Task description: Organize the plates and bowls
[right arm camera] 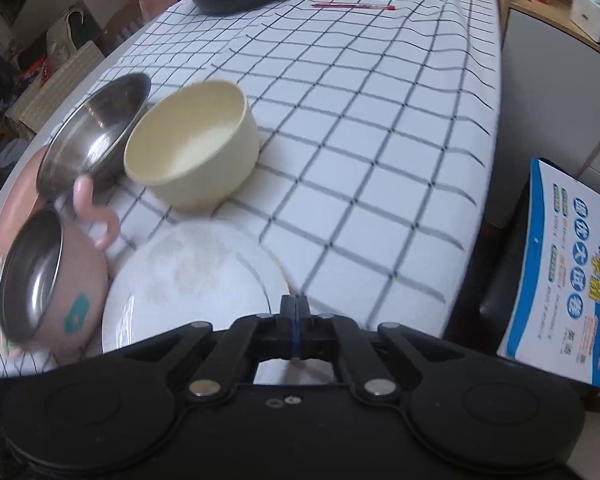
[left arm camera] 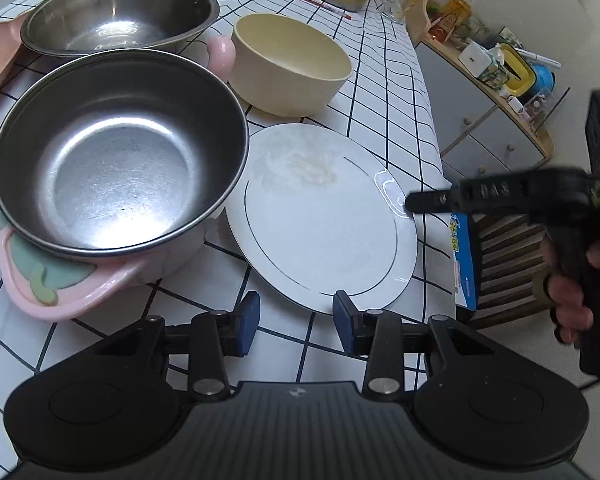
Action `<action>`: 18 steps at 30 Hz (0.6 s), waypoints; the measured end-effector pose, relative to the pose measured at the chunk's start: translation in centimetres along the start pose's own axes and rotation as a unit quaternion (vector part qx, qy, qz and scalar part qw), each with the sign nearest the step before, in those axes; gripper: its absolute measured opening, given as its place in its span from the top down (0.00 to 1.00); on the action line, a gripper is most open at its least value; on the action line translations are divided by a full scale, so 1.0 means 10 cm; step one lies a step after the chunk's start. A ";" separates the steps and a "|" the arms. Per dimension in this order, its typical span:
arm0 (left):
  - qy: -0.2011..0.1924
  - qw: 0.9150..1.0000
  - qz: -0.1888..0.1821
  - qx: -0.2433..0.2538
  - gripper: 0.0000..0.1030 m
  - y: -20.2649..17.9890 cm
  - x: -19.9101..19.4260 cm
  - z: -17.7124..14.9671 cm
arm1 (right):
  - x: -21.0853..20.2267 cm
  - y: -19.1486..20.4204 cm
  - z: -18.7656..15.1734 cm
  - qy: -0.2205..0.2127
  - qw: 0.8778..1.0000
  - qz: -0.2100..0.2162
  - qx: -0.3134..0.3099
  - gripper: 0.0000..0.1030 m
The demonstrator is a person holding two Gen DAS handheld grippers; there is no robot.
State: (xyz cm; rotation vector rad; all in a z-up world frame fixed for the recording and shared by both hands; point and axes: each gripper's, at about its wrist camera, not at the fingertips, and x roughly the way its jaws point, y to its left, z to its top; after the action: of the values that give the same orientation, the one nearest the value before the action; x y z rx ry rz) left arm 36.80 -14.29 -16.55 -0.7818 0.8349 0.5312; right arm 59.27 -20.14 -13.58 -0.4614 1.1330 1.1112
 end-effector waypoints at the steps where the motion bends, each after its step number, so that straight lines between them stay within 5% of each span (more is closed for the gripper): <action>1: 0.000 1.000 0.002 -0.003 0.63 0.01 0.01 0.00 | -0.02 0.00 -0.06 0.001 1.000 0.004 0.000 0.99; 4: -0.005 1.000 0.004 -0.011 0.63 0.02 0.02 0.03 | -0.07 0.01 -0.13 0.000 1.000 0.007 -0.011 0.98; 7: -0.009 1.000 0.010 -0.011 0.64 0.01 0.02 0.02 | -0.06 -0.02 -0.03 -0.007 1.000 0.002 -0.016 0.77; 10: -0.011 1.000 0.013 -0.010 0.64 0.02 0.02 0.01 | 0.02 -0.06 0.11 -0.005 1.000 0.010 -0.019 0.73; 18: -0.011 1.000 0.006 -0.002 0.65 0.03 0.03 0.04 | 0.27 0.02 0.28 0.021 0.998 0.033 -0.041 0.81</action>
State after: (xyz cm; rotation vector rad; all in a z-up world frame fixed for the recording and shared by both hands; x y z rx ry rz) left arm 36.98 -13.77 -16.73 -0.7742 0.8192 0.5512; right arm 60.48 -16.60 -14.79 -0.5167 1.1487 1.2139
